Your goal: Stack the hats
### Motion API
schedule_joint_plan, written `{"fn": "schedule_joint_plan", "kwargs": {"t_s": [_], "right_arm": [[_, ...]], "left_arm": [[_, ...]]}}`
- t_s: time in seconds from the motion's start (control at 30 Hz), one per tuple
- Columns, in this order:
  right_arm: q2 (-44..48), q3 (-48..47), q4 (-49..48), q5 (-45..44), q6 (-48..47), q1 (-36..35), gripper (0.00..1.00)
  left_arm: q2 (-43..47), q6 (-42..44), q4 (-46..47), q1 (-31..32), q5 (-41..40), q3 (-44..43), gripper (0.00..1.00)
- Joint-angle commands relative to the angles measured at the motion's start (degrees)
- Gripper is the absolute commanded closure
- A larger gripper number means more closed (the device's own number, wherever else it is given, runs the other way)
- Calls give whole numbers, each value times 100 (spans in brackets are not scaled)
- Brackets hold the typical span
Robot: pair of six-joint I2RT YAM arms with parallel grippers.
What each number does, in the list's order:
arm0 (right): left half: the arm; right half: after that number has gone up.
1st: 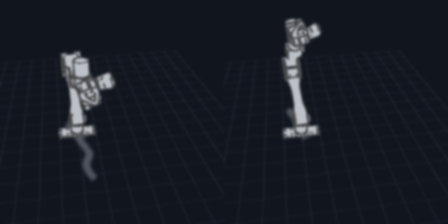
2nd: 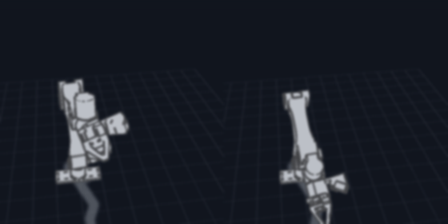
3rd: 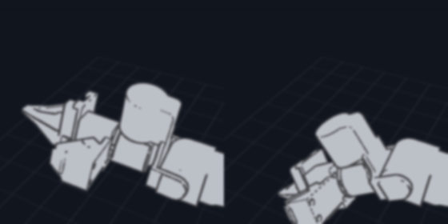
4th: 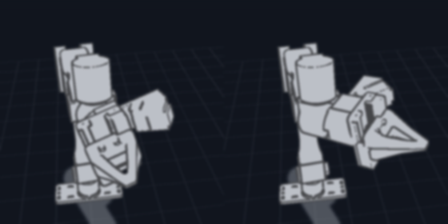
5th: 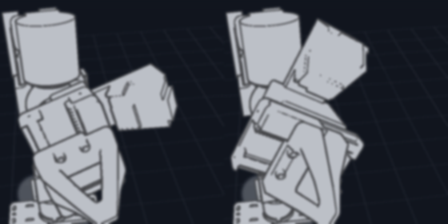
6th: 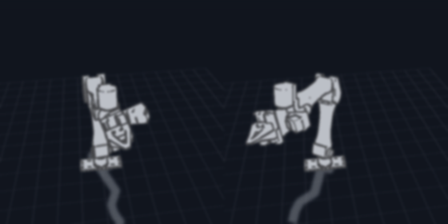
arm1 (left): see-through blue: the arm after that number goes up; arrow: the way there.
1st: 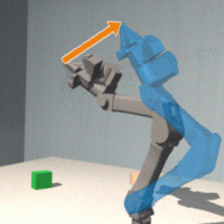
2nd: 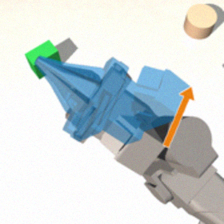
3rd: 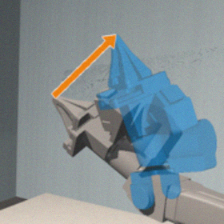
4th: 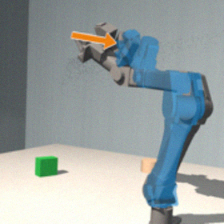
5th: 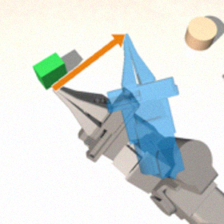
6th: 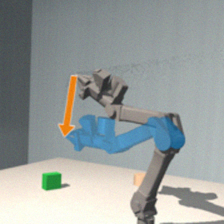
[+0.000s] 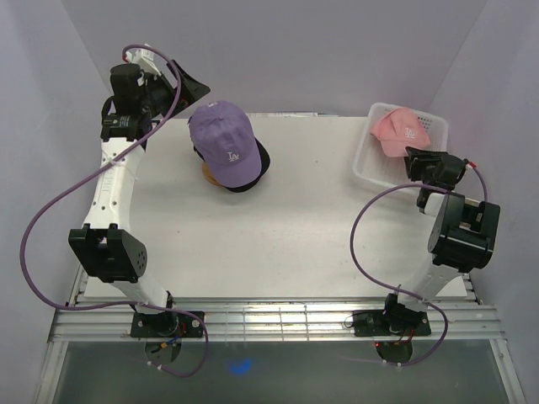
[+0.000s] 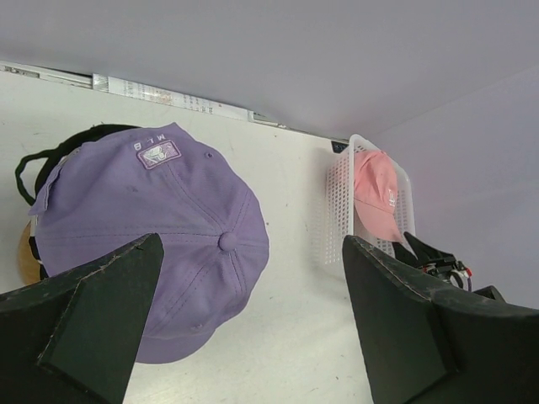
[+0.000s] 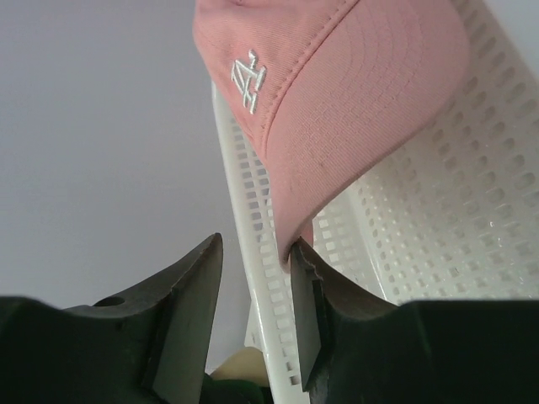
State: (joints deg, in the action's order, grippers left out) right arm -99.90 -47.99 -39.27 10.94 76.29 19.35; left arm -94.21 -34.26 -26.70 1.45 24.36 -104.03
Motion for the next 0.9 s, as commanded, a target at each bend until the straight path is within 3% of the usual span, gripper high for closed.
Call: {"fn": "schedule_joint_plan", "kwargs": {"t_s": [0.0, 0.27, 0.53, 0.63, 0.87], "right_arm": [[-196, -237, -661, 84, 61, 60, 56], [-733, -712, -591, 295, 149, 95, 53], [-865, -888, -687, 409, 184, 139, 76], [-917, -975, -723, 479, 211, 148, 92], [-857, -1195, -1101, 804, 290, 148, 92]], "left_arm": [[35, 77, 24, 57, -80, -241, 2], [8, 121, -20, 92, -151, -294, 2], [43, 165, -11, 127, -221, -241, 2], [52, 183, -28, 136, -239, -214, 2], [70, 192, -28, 145, -247, -206, 2]]}}
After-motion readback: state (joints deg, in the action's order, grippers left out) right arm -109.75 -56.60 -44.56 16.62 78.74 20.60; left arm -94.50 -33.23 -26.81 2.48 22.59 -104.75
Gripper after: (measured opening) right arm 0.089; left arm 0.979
